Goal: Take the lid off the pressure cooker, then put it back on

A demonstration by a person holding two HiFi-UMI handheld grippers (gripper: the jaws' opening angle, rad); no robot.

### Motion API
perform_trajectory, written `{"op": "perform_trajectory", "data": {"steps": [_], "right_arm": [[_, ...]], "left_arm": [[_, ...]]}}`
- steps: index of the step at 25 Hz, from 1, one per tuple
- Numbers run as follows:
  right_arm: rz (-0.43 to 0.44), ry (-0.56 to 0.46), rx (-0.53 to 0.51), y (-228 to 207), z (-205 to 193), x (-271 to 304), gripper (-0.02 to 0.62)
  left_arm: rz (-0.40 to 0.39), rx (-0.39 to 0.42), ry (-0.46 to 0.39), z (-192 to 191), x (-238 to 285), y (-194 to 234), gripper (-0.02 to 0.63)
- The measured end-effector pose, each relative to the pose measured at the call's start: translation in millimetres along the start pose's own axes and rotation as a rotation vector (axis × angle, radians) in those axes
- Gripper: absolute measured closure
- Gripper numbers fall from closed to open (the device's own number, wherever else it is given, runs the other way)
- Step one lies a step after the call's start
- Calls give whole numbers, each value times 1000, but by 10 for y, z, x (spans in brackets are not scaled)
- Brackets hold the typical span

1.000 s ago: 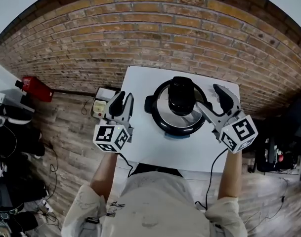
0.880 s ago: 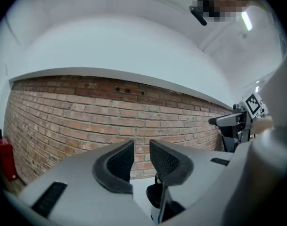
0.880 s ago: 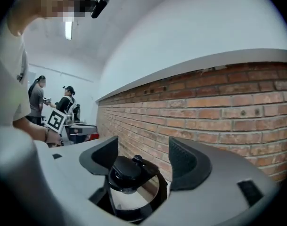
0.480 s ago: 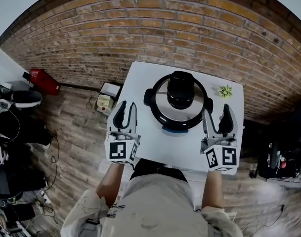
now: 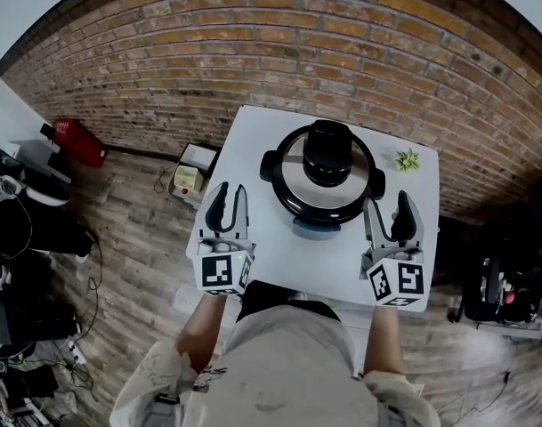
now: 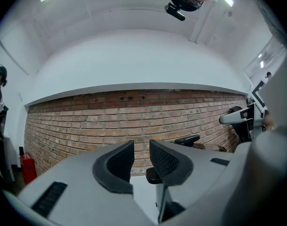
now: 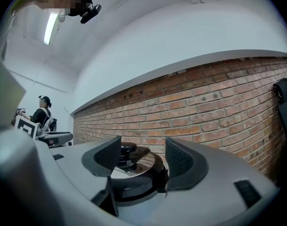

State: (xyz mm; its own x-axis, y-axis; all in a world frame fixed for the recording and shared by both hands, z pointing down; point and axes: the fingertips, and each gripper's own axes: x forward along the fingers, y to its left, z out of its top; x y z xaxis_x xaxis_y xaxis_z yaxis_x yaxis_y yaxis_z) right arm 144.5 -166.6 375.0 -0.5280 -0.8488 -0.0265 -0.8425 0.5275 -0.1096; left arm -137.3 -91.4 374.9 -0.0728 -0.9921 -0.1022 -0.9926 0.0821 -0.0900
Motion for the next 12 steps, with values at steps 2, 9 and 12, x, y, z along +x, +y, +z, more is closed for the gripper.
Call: {"op": "perform_trajectory", "data": {"steps": [2, 9, 12], "right_arm": [[-23, -13, -7, -28, 10, -20, 330], [-66, -39, -33, -89, -4, -79, 559], [-74, -22, -53, -70, -20, -82, 578]], "left_arm": [[24, 14, 8, -3, -3, 11, 496], [27, 34, 3, 29, -33, -16, 578], [-4, 22, -2, 52, -25, -58, 591]]}}
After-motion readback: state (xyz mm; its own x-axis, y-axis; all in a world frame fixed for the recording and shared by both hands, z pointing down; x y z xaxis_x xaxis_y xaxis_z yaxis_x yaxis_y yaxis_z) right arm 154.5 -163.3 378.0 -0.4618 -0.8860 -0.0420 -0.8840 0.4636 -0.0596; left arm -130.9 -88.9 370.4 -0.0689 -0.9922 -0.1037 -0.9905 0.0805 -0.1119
